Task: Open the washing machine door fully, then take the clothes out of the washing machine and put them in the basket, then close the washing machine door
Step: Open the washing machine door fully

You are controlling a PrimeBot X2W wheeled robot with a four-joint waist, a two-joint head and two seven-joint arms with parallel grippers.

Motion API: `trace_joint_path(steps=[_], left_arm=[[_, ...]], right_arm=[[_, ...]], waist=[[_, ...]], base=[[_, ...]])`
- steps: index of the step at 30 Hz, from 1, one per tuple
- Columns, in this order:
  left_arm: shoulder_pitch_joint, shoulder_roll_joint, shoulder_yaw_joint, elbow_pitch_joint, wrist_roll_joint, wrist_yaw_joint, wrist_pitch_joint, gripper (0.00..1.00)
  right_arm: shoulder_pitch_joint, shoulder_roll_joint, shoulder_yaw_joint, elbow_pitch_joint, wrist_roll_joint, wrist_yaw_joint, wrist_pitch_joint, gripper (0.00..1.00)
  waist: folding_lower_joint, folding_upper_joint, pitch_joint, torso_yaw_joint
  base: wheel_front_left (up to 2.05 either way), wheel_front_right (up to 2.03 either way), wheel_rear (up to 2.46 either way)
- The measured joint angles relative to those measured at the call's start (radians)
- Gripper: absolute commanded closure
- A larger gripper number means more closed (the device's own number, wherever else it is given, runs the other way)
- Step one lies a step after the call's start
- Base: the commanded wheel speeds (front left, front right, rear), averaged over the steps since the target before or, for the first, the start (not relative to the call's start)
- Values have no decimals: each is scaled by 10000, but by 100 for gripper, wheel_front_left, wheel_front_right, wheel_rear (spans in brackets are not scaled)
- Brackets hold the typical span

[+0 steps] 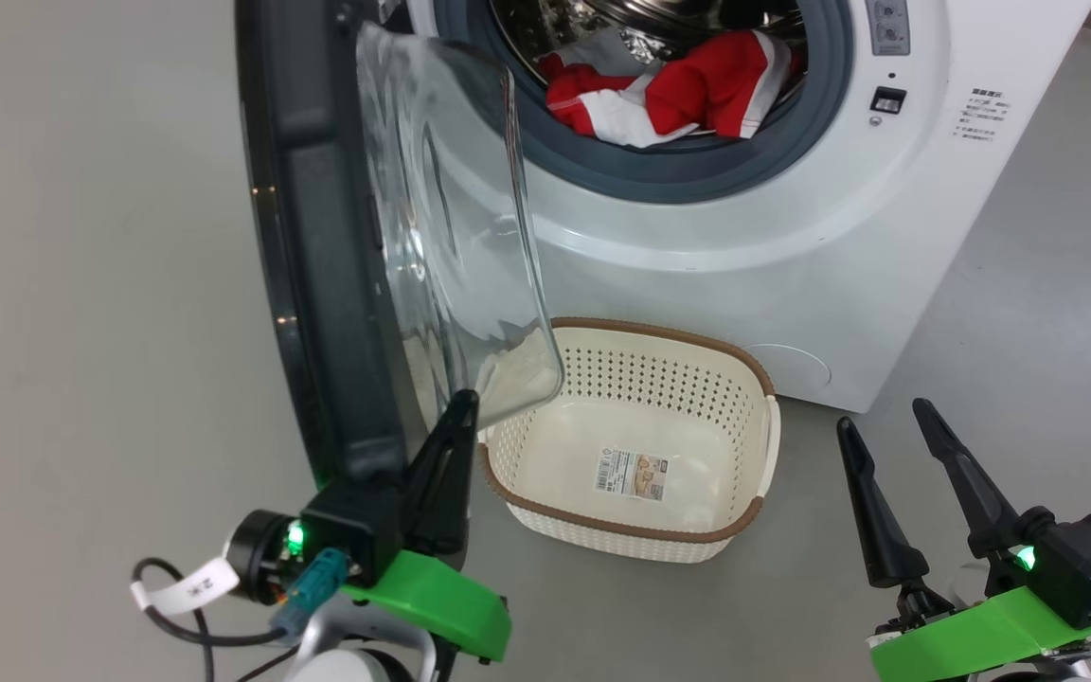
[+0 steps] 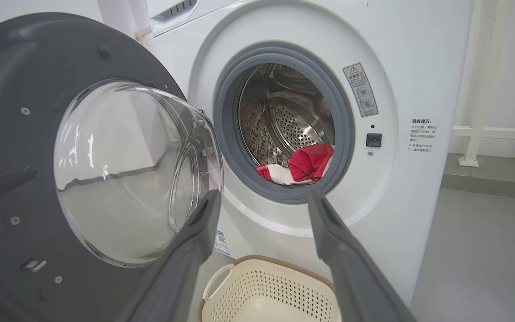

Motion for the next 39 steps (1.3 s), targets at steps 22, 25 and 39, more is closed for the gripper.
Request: trace_joint_path(steps=[22,25,39], left_arm=[[683,857,1289,-274,-397,849,-234,100],[801,951,1544,-295,-545,917,-326,100],[848,1103,2288,-182,-713,1158,-892,100]], right_arm=[[0,0,-15,-115,-8,0,173,0],[0,0,-15,-132,-21,0,174,0],[-5,0,-4,-305,-115,0,355,0]], waist=[[0,0,103,269],[0,0,131,302],[1,0,419,364]], base=[[0,0,0],[0,0,0],[0,0,0]])
